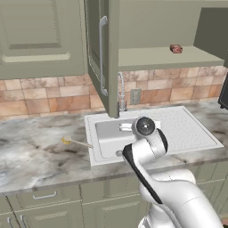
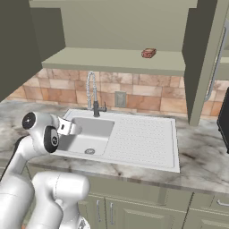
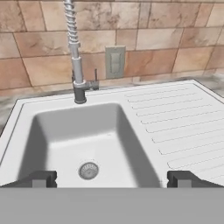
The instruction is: Locate and retrieve the dish brush and bar soap from the cabinet. Place them next to the sink.
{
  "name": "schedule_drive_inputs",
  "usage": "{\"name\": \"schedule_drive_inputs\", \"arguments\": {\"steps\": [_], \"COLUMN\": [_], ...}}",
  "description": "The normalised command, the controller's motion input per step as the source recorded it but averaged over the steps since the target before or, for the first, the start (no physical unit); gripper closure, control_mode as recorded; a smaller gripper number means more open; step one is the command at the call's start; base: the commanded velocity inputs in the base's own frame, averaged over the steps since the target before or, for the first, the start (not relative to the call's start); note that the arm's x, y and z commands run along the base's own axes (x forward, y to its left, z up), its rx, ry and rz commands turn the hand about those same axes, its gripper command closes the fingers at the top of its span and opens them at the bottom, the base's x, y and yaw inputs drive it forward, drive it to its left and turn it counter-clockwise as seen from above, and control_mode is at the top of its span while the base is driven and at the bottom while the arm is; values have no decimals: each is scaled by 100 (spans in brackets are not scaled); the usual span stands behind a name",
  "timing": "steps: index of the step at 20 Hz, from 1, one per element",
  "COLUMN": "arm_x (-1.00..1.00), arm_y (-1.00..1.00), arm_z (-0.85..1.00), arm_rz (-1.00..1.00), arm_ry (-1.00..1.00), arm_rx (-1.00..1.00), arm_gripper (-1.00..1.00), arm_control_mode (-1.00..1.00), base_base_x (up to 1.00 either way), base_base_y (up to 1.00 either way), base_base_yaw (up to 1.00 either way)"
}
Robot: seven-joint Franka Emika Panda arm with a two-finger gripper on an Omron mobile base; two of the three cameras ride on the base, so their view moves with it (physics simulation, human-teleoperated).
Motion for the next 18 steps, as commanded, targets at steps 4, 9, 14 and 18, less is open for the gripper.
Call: {"name": "schedule_drive_inputs", "arguments": {"steps": [4,9,14,18], "arm_x": [0,-21,-18,-32], "arm_y": [-37,-30,-24,-24], "arm_z": [20,24,14,24], "arm_rz": [0,1,0,6], "arm_ry": [0,3,5,0], "arm_rx": [12,6,0,0], "arm_gripper": [-100,-100,-100,-100], "arm_control_mode": [-100,-100,-100,-100], "base_base_x": [0,0,0,0], "base_base_y": [0,0,0,0], "base_base_yaw": [0,0,0,0]}}
